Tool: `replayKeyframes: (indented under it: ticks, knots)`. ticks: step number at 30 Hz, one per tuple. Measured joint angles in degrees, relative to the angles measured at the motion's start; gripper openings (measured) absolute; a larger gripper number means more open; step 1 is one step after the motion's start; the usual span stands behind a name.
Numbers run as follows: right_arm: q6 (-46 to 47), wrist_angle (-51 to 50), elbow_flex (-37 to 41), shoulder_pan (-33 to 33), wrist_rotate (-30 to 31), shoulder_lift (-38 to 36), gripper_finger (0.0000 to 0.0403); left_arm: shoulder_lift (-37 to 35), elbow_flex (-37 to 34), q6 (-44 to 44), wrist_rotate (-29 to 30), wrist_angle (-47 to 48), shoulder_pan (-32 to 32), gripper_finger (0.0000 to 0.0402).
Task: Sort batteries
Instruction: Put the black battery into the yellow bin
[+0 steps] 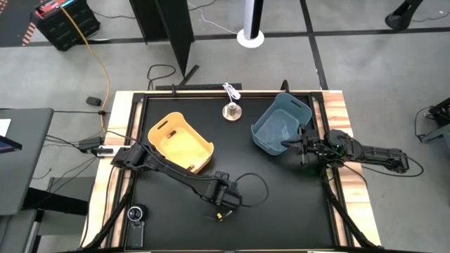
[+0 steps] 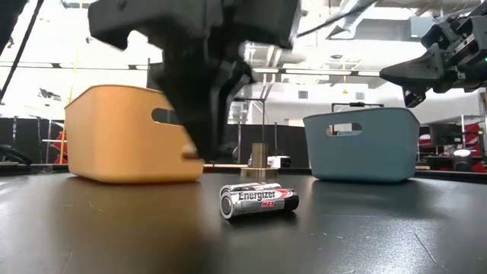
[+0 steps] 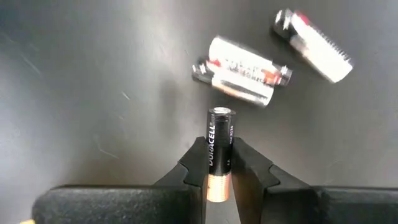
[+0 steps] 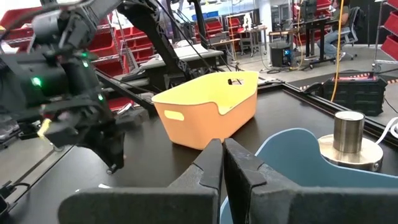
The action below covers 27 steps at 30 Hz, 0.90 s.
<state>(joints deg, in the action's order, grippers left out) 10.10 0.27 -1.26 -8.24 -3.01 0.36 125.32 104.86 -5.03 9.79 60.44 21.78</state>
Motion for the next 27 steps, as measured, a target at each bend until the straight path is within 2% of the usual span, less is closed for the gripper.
replayKeyframes:
  ticks: [6,14,19,27]
  knots:
    - [0.0,0.0,0.0,0.0,0.0,0.0,0.0035,-1.7,4.6,0.7,2.9,1.1,0.0,0.0038]
    - [0.0,0.1,0.0,0.0,0.0,0.0,0.0035,-11.1,3.1,-2.9,11.6,2.0,-0.1,0.0038]
    - [0.0,0.1,0.0,0.0,0.0,0.0,0.0035,-18.9,-2.5,-9.1,17.1,6.6,-1.2,0.0038]
    - [0.4,0.3,0.0,0.0,0.0,0.0,0.0035,-33.6,-20.9,-23.1,17.5,6.0,-6.5,0.0038]
